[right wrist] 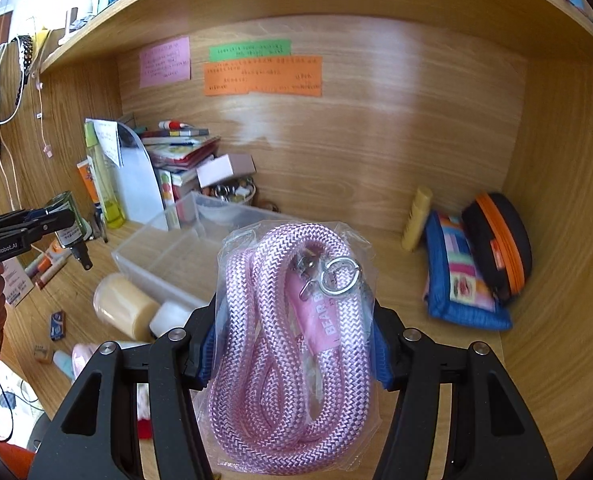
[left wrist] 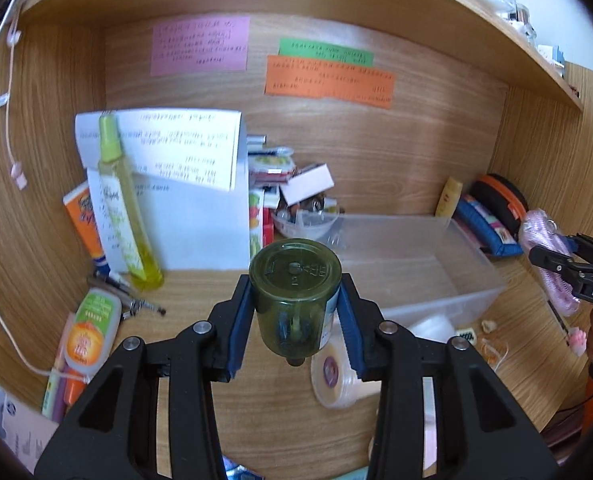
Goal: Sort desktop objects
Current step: 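Carry green bottle into clear box with left gripper while right carries pink rope bag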
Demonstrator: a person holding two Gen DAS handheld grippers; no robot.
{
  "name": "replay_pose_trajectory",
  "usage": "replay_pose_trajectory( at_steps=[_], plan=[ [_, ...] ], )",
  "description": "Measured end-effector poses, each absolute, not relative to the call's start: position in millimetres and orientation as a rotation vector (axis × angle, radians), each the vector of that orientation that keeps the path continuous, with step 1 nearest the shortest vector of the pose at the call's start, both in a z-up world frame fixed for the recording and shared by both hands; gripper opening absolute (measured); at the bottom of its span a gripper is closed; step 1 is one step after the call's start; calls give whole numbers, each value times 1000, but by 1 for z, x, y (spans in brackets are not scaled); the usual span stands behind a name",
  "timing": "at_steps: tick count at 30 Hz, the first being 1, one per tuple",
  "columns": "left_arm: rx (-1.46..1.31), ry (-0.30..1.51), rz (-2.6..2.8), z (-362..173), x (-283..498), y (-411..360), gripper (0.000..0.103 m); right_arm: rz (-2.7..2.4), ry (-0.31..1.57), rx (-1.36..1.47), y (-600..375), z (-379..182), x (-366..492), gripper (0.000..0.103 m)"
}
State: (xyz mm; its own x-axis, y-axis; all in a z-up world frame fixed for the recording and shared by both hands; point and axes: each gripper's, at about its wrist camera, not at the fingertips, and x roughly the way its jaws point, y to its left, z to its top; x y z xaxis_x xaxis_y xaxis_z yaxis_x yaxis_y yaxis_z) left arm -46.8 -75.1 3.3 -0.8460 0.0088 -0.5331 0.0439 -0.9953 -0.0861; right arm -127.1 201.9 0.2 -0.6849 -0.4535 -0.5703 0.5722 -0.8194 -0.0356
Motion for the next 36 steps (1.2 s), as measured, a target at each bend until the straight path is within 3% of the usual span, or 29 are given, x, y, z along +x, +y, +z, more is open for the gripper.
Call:
replay_pose_trajectory(
  at_steps=[14, 36],
  plan=[
    [878, 132, -3061, 17, -95, -60, 40, -2394, 311, 748, 162, 3, -167, 55],
    [1111, 107, -3011, -34, -167, -43, 40, -2340, 297, 956, 120, -53, -219, 55]
  ],
)
